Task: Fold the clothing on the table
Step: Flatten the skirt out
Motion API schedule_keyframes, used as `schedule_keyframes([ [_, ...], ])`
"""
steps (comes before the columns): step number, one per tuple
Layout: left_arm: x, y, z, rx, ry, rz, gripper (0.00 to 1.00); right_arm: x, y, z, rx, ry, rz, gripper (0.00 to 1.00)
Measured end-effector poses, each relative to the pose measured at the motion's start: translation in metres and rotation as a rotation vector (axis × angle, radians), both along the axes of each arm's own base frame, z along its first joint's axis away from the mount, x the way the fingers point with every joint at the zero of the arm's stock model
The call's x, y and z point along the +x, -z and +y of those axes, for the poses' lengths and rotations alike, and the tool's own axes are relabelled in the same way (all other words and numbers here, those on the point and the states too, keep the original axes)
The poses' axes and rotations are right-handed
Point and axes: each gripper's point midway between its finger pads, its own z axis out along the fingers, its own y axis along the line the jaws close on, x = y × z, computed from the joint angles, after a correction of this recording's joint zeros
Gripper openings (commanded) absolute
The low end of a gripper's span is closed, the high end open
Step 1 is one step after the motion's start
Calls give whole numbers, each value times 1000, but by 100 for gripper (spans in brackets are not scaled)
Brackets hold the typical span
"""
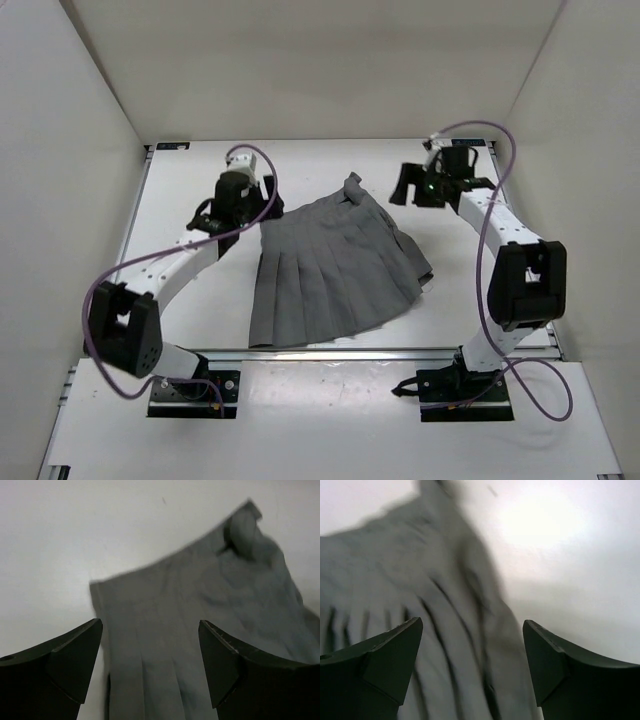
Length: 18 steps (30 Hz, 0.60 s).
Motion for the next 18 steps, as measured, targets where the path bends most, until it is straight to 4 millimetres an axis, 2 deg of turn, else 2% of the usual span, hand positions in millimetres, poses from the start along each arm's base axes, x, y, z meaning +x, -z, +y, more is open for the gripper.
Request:
schedule_keyframes([
  [2, -29, 12, -11, -14, 43, 33, 87, -19, 27, -28, -10, 45, 72, 70],
  [4, -58, 28, -24, -37, 90, 82, 81, -42, 59, -51, -17, 85, 161, 66],
  [5, -72, 37, -29, -46, 111, 113, 80, -55, 74, -59, -21, 104, 209, 64],
  [6, -84, 47, -33, -51, 127, 147, 74, -67, 88, -64, -30, 114, 251, 60],
  [7, -93, 55, -36, -56, 135, 176, 67, -79, 99, -64, -41, 109, 288, 51],
  [8, -101, 63, -39, -60, 144, 205, 63, -90, 107, -60, -56, 92, 319, 45],
  [10, -113, 76, -43, -70, 155, 260, 50, -103, 114, -48, -87, 50, 349, 40],
  [11, -118, 82, -44, -75, 157, 285, 40, -106, 115, -41, -102, 26, 352, 36],
  [12, -122, 86, -46, -81, 158, 306, 34, -107, 115, -35, -115, 2, 347, 33],
  [14, -128, 95, -50, -86, 161, 341, 9, -108, 114, -23, -127, -40, 344, 21],
  [15, -130, 99, -50, -88, 158, 357, 2, -108, 115, -19, -129, -50, 346, 15],
  [17, -135, 112, -50, -85, 151, 395, 0, -108, 119, -17, -136, -54, 358, 2],
  [18, -138, 118, -50, -81, 150, 417, 0, -109, 121, -18, -142, -50, 368, 0],
])
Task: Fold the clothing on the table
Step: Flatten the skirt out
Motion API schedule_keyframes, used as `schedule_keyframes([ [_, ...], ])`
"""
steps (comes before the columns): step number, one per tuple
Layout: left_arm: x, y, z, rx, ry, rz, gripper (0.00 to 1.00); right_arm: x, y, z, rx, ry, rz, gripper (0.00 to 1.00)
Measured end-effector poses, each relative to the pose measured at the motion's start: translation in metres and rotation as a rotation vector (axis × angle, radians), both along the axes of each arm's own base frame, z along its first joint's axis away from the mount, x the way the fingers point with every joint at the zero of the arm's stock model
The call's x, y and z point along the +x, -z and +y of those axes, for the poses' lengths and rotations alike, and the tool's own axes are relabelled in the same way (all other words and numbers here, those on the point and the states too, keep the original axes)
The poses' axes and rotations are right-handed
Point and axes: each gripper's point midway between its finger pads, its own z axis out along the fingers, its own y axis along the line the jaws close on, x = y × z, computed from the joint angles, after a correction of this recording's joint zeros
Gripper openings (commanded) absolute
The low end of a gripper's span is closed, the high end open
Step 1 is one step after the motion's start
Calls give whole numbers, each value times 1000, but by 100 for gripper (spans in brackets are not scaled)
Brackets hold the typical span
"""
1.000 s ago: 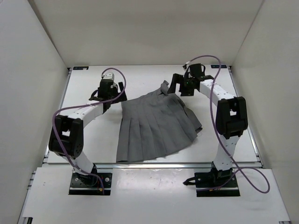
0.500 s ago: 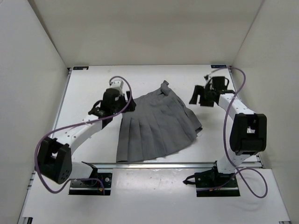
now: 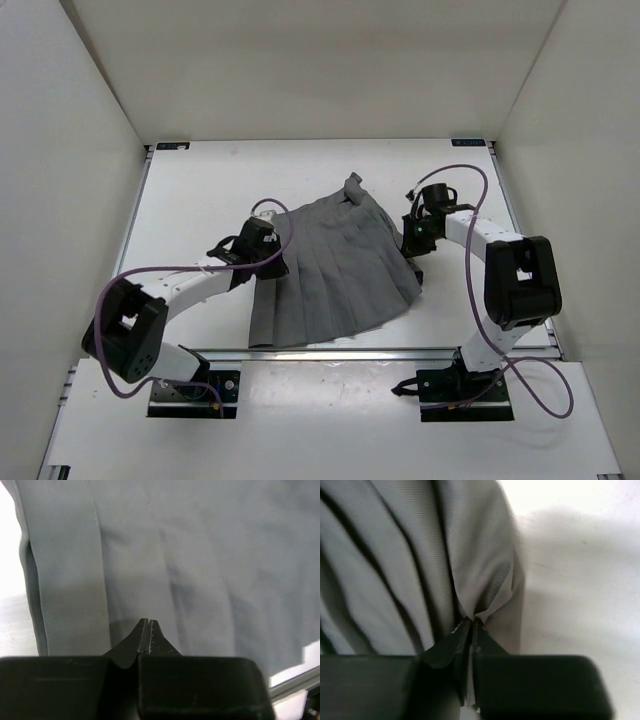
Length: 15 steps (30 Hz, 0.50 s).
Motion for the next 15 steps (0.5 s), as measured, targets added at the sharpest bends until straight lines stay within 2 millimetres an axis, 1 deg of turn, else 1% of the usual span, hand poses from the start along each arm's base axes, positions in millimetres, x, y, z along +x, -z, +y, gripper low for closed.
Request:
schedule_keyframes([
  [3, -7, 20, 1, 24, -3, 64, 0, -5, 8, -3, -15, 18, 38, 0],
  [6, -13, 38, 5, 56, -10, 123, 0, -10, 9, -6, -18, 43, 67, 0],
  [9, -15, 47, 10, 73, -19, 157, 0, -15, 10, -9, -10, 78, 80, 0],
  [12, -5, 48, 18, 74, -42, 162, 0, -32, 8, -13, -3, 111, 95, 0],
  [15, 13, 47, 30, 83, -76, 162, 0, -52, 2, -15, 7, 137, 99, 0],
])
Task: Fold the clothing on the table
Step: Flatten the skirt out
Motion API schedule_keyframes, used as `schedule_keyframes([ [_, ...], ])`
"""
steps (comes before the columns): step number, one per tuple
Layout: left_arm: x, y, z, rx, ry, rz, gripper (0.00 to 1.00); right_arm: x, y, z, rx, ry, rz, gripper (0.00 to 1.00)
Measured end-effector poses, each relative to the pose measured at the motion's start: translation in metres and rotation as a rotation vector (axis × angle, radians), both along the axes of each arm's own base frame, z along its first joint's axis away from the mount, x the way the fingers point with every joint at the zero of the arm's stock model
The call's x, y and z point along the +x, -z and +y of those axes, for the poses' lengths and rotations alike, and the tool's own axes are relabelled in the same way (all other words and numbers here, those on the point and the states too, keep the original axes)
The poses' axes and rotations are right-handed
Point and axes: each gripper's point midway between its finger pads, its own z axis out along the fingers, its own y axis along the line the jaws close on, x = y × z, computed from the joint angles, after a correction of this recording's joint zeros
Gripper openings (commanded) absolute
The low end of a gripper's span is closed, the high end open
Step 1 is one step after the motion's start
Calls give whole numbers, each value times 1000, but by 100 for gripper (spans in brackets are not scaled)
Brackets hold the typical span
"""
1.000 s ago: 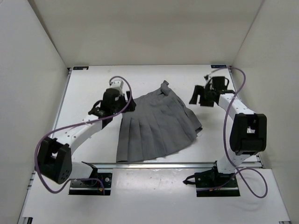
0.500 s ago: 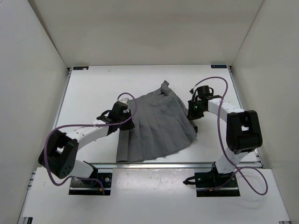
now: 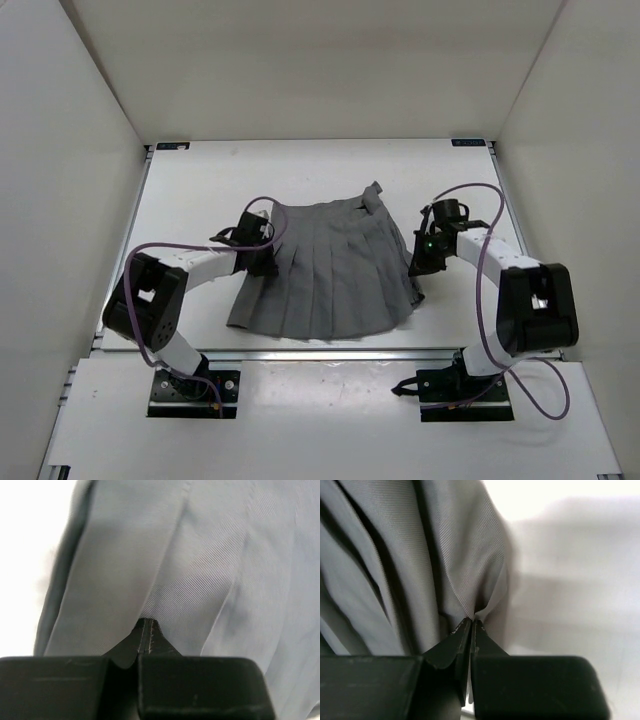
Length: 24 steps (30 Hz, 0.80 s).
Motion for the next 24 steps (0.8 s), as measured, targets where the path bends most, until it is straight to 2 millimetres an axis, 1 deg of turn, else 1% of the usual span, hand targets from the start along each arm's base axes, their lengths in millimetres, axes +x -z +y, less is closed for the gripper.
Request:
schedule_keyframes([
  [3, 15, 0, 8, 16, -10, -10, 0, -15, -8, -2, 11, 24, -12, 0],
  [4, 19, -1, 11, 25, -10, -18, 0, -20, -9, -2, 15, 31, -19, 7],
  [5, 21, -1, 12, 30, -9, -21, 0, -24, -10, -2, 19, 39, -21, 16],
  [6, 22, -1, 14, 35, -8, -19, 1, -29, -10, -3, 21, 51, -20, 21],
  [8, 22, -3, 16, 33, 1, -13, 12, -37, -12, -8, 24, 86, -4, 50],
  [9, 20, -6, 15, 30, 9, -14, 29, -38, -15, -12, 38, 117, -3, 54],
  [10, 20, -10, 15, 31, 20, -28, 53, -37, -19, -16, 57, 144, -13, 62],
  [11, 18, -16, 13, 32, 39, -46, 60, -34, -25, -22, 75, 174, -26, 69],
  [13, 15, -33, 8, 43, 88, -88, 73, -27, -39, -33, 105, 227, -66, 72],
  [14, 15, -42, 6, 51, 111, -107, 80, -22, -47, -38, 104, 244, -93, 75],
  [15, 17, -52, 4, 54, 133, -127, 84, -19, -54, -39, 104, 248, -118, 78],
  [16, 22, -62, 3, 52, 142, -151, 95, -18, -60, -36, 107, 238, -139, 79],
  [17, 28, -71, 6, 49, 135, -177, 98, -17, -65, -32, 110, 221, -157, 79],
  [18, 33, -77, 11, 48, 125, -197, 98, -17, -69, -28, 115, 209, -170, 81],
  [21, 36, -91, 27, 50, 84, -229, 99, -18, -74, -19, 150, 195, -178, 83],
  [24, 35, -102, 36, 44, 67, -260, 98, -13, -79, -23, 158, 215, -184, 85],
])
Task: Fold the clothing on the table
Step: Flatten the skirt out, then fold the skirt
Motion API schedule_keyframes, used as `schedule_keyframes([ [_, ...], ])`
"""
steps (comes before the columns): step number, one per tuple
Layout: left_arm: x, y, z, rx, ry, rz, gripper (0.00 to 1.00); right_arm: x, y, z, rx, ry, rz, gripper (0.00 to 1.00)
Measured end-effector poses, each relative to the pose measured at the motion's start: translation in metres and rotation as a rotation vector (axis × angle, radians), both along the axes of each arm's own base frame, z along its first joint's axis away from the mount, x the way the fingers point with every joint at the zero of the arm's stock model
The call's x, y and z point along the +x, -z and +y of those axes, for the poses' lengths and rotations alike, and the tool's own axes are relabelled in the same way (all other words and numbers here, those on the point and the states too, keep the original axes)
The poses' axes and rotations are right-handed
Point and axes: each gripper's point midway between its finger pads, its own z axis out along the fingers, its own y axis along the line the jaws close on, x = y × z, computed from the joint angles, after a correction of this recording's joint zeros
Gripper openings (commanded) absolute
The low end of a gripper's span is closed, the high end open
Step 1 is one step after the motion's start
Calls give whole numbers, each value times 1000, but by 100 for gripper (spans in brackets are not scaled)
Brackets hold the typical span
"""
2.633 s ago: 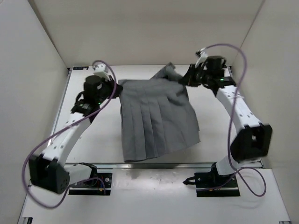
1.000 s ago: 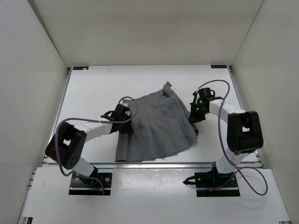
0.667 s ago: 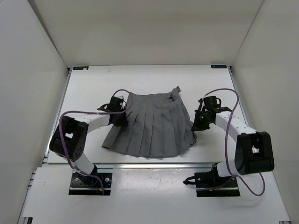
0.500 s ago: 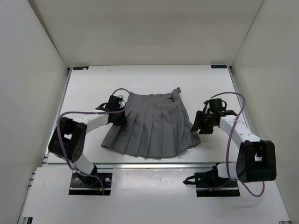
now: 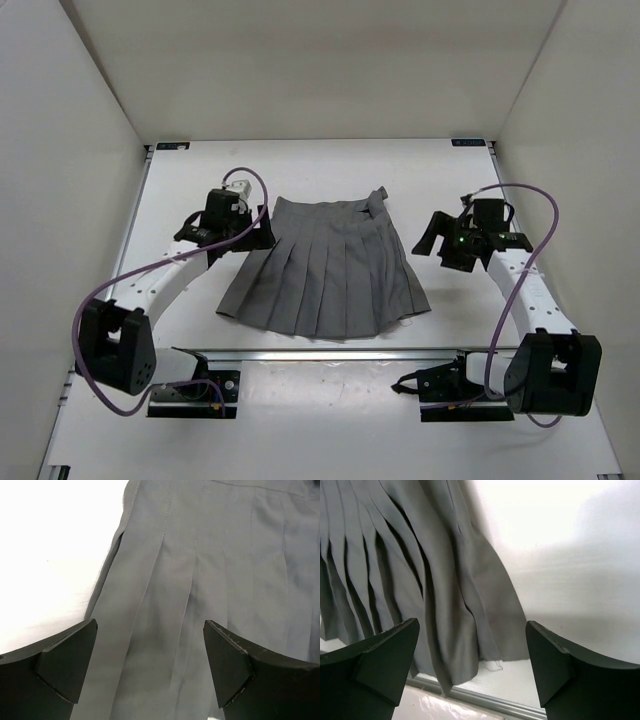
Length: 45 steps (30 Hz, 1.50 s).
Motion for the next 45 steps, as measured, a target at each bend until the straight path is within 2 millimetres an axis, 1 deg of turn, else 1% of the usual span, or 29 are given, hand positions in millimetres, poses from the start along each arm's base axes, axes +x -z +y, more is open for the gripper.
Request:
schedule_keyframes([
  [3, -3, -3, 6, -9, -1, -15, 99, 16, -13, -3, -10, 5, -39, 87],
  [5, -2, -1, 8, -23, 0, -18, 98, 31, -21, -2, -11, -4, -72, 87],
  [7, 1, 3, 8, -38, 3, -18, 99, 46, -22, -1, -19, -25, -103, 87],
  [9, 9, 6, 6, -55, 13, -25, 99, 59, -15, 1, -36, -61, -114, 86],
  [11, 18, 13, 1, -67, 30, -29, 99, 71, -2, 3, -44, -97, -104, 86],
  [14, 31, 28, -10, -90, 66, -17, 98, 89, 18, 8, -55, -157, -82, 86],
  [16, 41, 40, -15, -101, 84, -14, 99, 102, 28, 13, -68, -198, -80, 87],
  [19, 57, 52, -20, -95, 99, -19, 99, 131, 35, 22, -75, -263, -116, 86],
  [22, 76, 54, -25, -90, 112, -60, 99, 157, 37, 31, -74, -309, -161, 87],
  [25, 94, 52, -25, -83, 100, -103, 99, 181, 41, 39, -65, -345, -184, 84],
  [28, 107, 55, -23, -82, 83, -133, 99, 202, 48, 45, -54, -362, -188, 77],
  [29, 111, 58, -22, -79, 75, -134, 98, 208, 51, 46, -52, -364, -188, 72],
  [30, 117, 60, -21, -76, 68, -135, 99, 214, 55, 48, -43, -367, -186, 70],
  [33, 143, 63, -20, -76, 39, -136, 98, 224, 64, 55, -25, -379, -167, 66],
  [35, 168, 63, -24, -86, 21, -126, 97, 232, 68, 59, -19, -389, -152, 66],
  [37, 191, 61, -30, -97, 12, -122, 97, 240, 70, 67, -19, -403, -149, 65],
  [39, 206, 63, -32, -97, 3, -111, 96, 242, 70, 78, -18, -424, -152, 61],
  [41, 209, 67, -35, -95, 2, -90, 95, 237, 71, 88, -9, -444, -142, 59],
  [42, 207, 70, -36, -94, 3, -74, 94, 236, 70, 92, -4, -452, -139, 57],
  [45, 198, 82, -35, -87, -4, -19, 96, 229, 71, 102, 10, -475, -126, 58],
])
